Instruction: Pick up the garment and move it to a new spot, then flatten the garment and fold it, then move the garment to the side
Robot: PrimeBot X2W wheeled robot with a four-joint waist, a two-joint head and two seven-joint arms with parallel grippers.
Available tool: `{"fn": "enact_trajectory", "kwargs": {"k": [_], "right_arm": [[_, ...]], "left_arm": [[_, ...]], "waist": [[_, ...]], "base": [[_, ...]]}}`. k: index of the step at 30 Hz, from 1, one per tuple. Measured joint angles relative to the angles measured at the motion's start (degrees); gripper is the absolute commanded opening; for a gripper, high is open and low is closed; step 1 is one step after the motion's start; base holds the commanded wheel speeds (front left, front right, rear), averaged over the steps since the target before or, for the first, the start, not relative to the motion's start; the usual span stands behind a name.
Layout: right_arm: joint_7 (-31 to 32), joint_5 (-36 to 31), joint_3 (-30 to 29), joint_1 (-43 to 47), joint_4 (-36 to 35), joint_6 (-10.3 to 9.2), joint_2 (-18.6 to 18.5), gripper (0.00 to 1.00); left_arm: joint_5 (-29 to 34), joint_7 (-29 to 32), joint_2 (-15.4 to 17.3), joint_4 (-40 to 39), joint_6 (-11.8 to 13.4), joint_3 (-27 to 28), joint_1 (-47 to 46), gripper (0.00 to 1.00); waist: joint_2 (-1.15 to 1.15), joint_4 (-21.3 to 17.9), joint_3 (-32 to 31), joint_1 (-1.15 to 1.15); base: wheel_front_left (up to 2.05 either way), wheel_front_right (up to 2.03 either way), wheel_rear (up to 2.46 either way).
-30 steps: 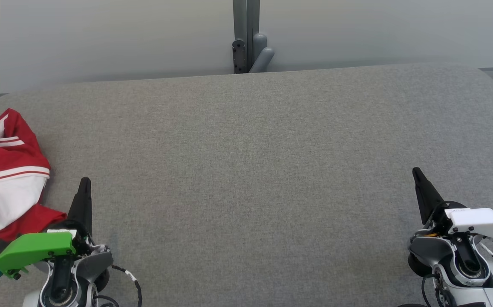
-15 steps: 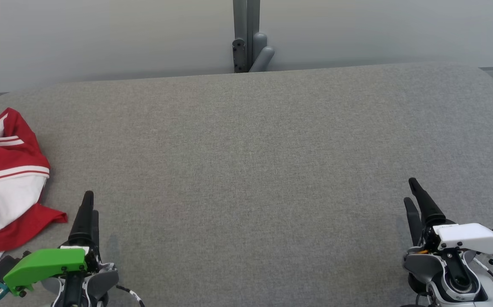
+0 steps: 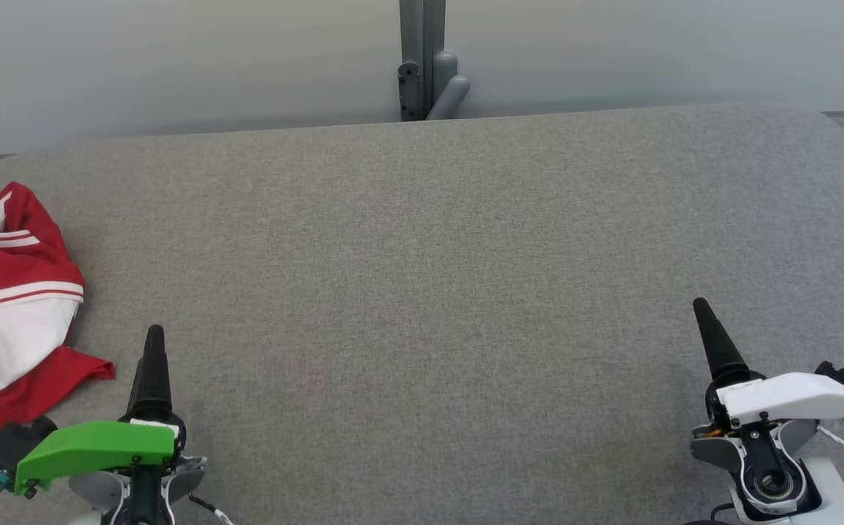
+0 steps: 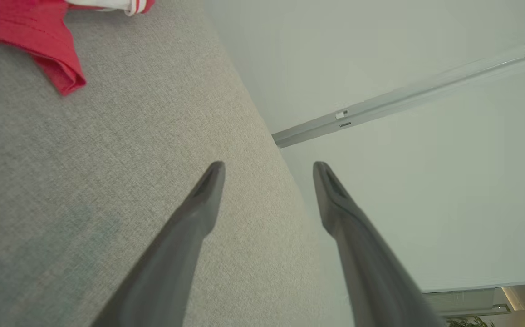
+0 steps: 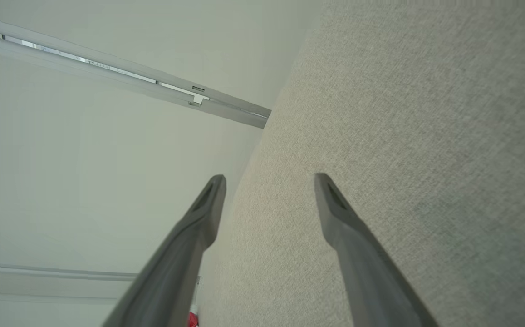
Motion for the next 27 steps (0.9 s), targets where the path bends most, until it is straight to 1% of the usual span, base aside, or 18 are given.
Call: {"fn": "enact_trajectory", "kwargs": {"k": [12,27], "right_arm": [[-2.54,-12.25,1.70,0.03,-0.10,0.01,-0.42,1.00],[-5.42,-24.21,3.25,0.19,-1.51,0.01,-0.63,1.00]], "left_arm": [[13.29,-2.57,0.01,0.02,0.05,-2.32,0.73,1.00],[25.33,-5.43,0.04,-0.12,0.09,-4.01,0.88,1.00]], "waist": [[0.00,-0.03,0.33,0.00],[0.00,-0.19,0.53,0.00]], "base": [[0.00,0.00,0.00],[0.00,0.00,0.00]]}}
